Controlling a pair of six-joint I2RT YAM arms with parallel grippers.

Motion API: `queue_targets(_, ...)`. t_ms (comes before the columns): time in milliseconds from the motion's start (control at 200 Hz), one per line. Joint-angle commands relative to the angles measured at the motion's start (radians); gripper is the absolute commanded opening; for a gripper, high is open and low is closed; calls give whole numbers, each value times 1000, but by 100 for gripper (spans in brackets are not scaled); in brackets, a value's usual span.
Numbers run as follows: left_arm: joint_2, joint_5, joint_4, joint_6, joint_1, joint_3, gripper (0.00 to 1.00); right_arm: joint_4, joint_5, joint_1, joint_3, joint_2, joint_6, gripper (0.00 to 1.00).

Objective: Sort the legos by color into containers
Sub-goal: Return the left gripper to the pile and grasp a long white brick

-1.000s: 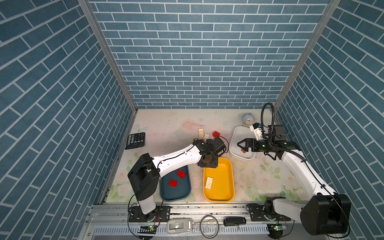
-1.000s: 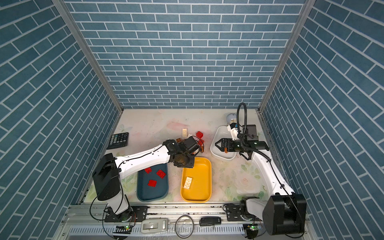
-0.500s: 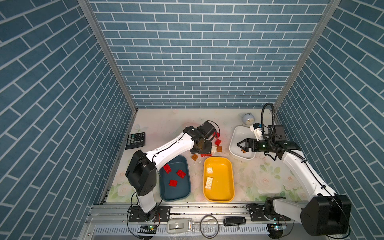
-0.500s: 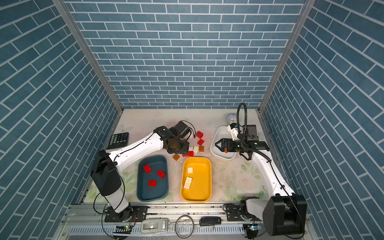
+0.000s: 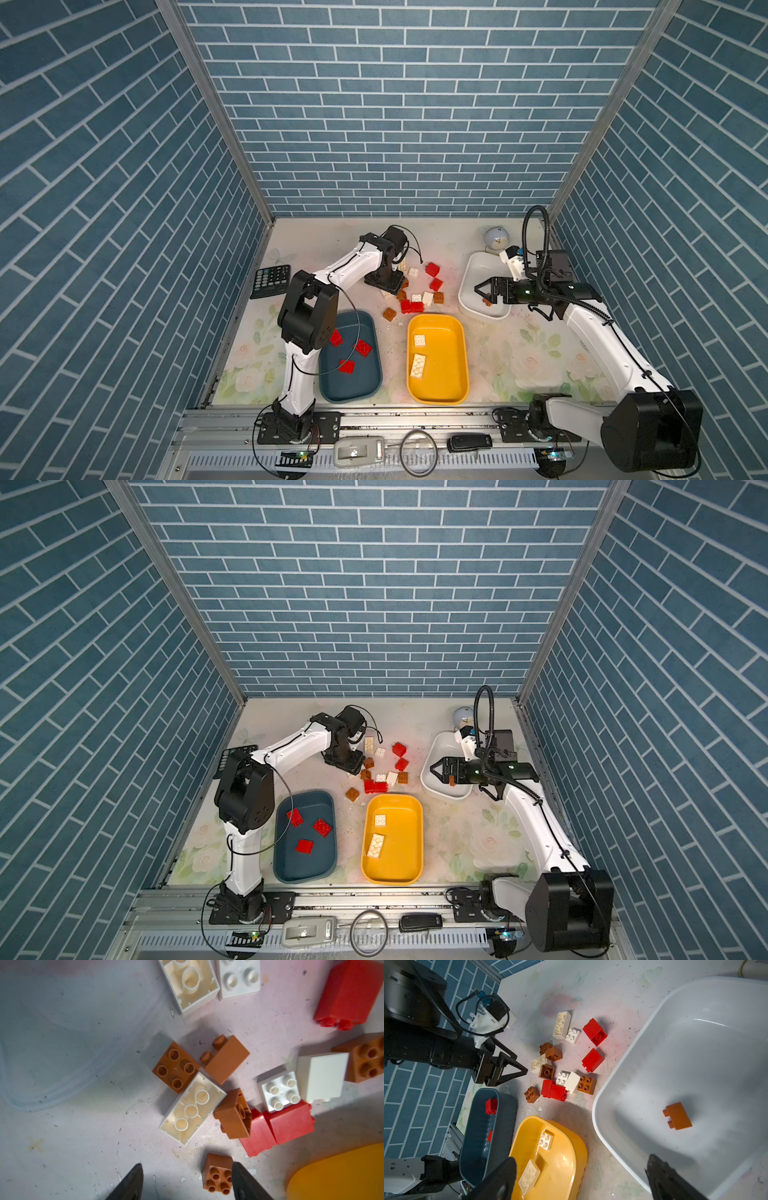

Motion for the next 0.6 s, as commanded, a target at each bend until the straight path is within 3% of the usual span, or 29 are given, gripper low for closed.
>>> queue_targets(0,36,48,18,100,19,42,69,-2,-15,5,1,3,-26,98)
queue_targets(335,157,76,17,169,28,110,65,-4,-15,4,-8,13,-30,98)
queue_targets(595,198,99,30,178,35,105,46,-5,-14,4,-14,13,-30,98)
